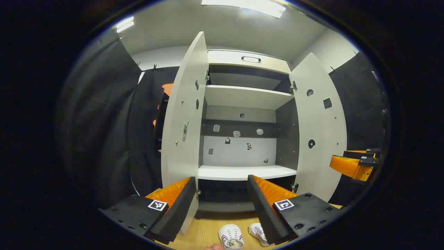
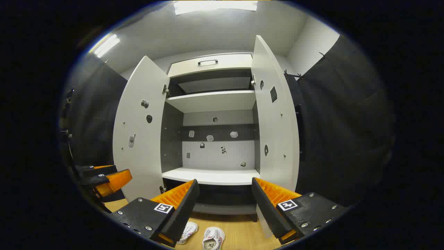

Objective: Grab one shoe with the right hand and put it into the shoe cabinet, grab the other shoe with the left hand and put it into the shoe cabinet; then close the right door with the right hand and the left door with the left hand.

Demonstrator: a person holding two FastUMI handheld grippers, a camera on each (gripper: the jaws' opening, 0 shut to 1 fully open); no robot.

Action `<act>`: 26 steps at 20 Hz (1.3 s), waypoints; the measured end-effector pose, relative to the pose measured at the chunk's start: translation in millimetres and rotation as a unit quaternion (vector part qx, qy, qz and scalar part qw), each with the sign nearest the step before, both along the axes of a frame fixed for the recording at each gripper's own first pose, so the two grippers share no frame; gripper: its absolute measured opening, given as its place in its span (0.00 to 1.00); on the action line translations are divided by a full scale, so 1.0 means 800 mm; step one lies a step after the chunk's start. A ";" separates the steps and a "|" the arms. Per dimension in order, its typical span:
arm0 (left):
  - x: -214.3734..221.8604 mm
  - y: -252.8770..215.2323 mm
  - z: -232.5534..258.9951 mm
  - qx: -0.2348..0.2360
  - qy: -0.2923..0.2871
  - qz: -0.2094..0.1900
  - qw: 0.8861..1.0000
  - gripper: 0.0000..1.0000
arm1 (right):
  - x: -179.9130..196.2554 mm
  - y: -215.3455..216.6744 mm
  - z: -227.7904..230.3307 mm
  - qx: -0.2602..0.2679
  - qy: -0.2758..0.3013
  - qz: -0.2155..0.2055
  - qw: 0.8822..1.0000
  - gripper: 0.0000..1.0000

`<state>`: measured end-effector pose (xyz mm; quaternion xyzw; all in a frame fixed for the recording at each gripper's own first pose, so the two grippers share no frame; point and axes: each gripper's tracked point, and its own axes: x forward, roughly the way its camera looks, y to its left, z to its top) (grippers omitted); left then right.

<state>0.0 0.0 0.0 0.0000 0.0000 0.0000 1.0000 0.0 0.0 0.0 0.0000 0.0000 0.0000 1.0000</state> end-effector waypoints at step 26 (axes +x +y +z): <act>0.015 -0.007 0.006 -0.009 -0.011 -0.010 1.000 0.94 | 0.019 -0.005 -0.010 0.001 0.004 -0.014 1.000 0.94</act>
